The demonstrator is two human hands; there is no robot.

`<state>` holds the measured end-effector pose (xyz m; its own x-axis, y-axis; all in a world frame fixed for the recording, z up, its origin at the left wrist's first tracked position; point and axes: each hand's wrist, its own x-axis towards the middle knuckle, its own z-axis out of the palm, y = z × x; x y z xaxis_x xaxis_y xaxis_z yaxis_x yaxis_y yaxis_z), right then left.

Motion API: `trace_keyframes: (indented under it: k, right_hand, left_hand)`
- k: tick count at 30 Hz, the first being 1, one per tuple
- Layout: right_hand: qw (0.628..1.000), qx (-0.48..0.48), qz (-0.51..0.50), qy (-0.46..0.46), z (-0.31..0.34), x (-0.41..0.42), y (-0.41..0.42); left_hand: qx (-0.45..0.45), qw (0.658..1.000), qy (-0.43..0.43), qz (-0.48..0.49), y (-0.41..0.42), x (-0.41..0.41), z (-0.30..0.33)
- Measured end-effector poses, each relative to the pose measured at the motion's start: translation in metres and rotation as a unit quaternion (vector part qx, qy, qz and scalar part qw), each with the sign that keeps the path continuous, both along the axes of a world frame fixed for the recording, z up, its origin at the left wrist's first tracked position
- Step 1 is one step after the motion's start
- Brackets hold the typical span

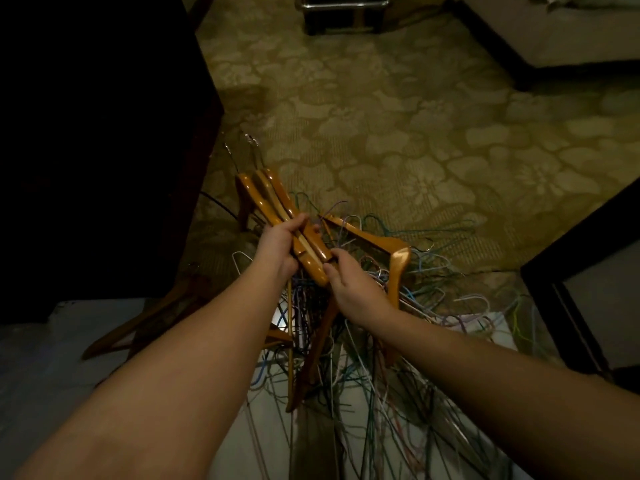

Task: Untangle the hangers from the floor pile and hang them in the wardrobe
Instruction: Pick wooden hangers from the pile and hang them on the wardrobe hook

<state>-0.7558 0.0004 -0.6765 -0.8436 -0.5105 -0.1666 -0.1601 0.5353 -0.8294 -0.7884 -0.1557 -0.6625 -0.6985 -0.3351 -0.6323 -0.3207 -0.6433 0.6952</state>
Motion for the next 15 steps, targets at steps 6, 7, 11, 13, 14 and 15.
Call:
trace_keyframes:
  k: [6,7,11,13,14,15]
  right_hand:
    - [0.997,0.062,-0.025,-0.032,-0.015,-0.034,0.033]
    - [0.99,0.124,-0.055,-0.031,-0.025,-0.042,0.046]
    - [0.938,0.317,-0.06,-0.127,-0.061,-0.057,0.087]
    - [0.924,0.338,-0.058,-0.171,-0.065,-0.053,0.089]
    - [0.918,0.349,-0.051,-0.182,-0.065,-0.05,0.088]
    - [0.912,0.364,-0.029,-0.185,-0.064,-0.048,0.085]
  left_hand:
    - [-0.042,0.999,0.004,-0.031,-0.008,0.006,0.002]
    - [-0.04,0.999,0.004,-0.036,-0.008,0.008,0.004]
    - [-0.024,0.998,0.012,-0.064,-0.015,0.016,0.009]
    - [-0.024,0.996,0.023,-0.077,-0.021,0.018,0.01]
    - [-0.024,0.996,0.025,-0.086,-0.022,0.019,0.01]
    - [-0.022,0.995,0.029,-0.093,-0.022,0.021,0.011]
